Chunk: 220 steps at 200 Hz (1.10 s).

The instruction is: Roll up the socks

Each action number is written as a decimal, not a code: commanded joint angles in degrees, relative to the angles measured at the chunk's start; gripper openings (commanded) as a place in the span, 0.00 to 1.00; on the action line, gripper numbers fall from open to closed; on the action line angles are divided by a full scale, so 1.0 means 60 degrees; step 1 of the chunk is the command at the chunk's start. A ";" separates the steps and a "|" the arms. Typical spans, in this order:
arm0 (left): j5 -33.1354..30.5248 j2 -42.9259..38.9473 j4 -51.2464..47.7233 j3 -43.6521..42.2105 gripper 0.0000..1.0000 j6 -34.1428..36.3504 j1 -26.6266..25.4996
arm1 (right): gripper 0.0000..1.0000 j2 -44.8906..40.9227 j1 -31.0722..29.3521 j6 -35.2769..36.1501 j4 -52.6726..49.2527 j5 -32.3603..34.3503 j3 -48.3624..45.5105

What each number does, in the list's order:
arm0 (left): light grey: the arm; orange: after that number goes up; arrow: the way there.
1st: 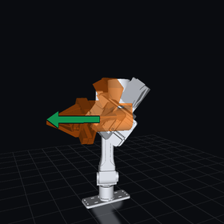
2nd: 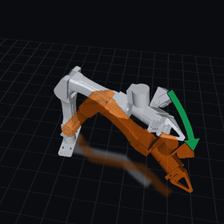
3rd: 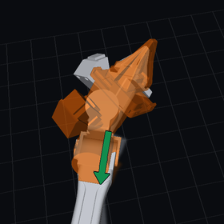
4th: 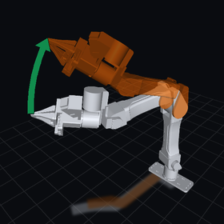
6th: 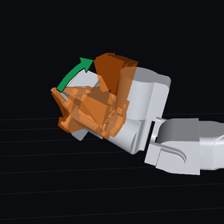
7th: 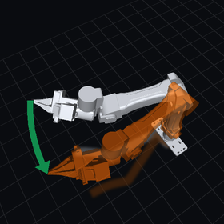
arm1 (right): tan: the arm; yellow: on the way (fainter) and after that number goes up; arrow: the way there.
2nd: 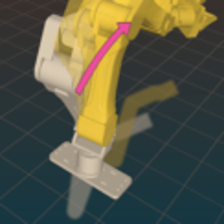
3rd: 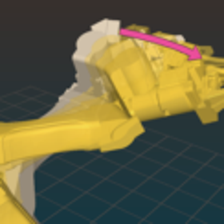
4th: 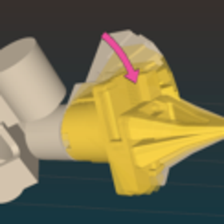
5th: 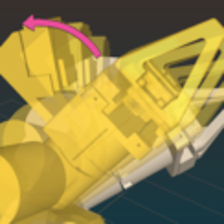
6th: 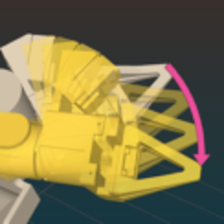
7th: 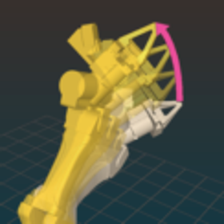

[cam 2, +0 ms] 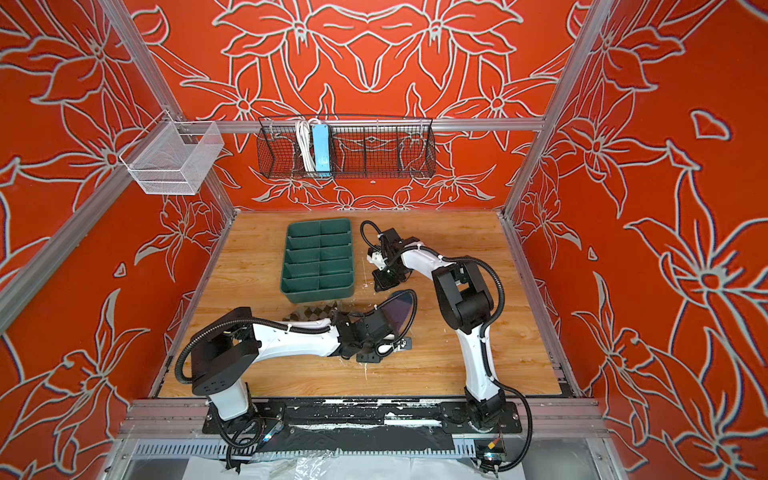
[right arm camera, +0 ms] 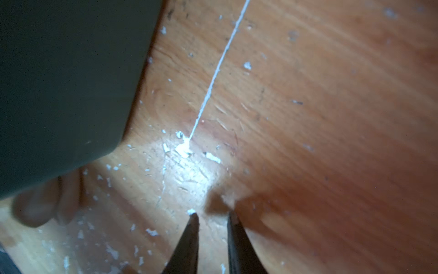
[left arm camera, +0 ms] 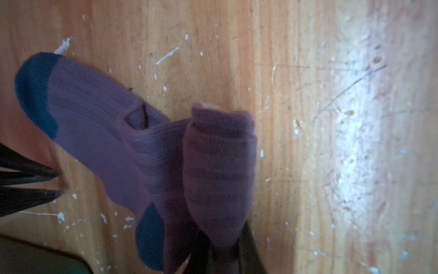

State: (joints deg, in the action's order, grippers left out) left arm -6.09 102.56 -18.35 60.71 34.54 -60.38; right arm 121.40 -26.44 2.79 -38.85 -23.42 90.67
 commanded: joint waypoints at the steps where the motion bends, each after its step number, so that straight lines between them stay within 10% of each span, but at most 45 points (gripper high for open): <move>1: 0.1075 0.0727 -0.1644 0.0219 0.00 -0.0241 0.0327 | 0.34 -0.1437 0.0176 0.0131 -0.0146 -0.0400 -0.0025; 82: 0.3410 0.2557 -0.4501 0.2679 0.00 -0.0606 0.1053 | 0.35 -0.7354 0.0949 0.0054 0.1233 0.2275 -0.1849; 132: 0.5701 0.4067 -0.6765 0.5021 0.00 -0.0675 0.1977 | 0.38 -1.1719 -0.0772 0.6042 -0.0289 0.0294 -0.5452; 175: 0.6639 0.5278 -0.7698 0.6255 0.00 -0.0864 0.2560 | 0.45 -1.1697 -0.3475 0.7058 -0.1322 0.2773 -0.7683; 220: 0.6841 0.5384 -0.7594 0.6332 0.00 -0.0907 0.2709 | 0.54 -1.0728 -0.4658 0.6876 0.2721 0.3936 -0.9385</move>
State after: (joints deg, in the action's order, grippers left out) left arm 36.23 130.76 -62.04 100.25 29.23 -43.44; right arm 55.64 -52.95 41.76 -37.08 -4.71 37.15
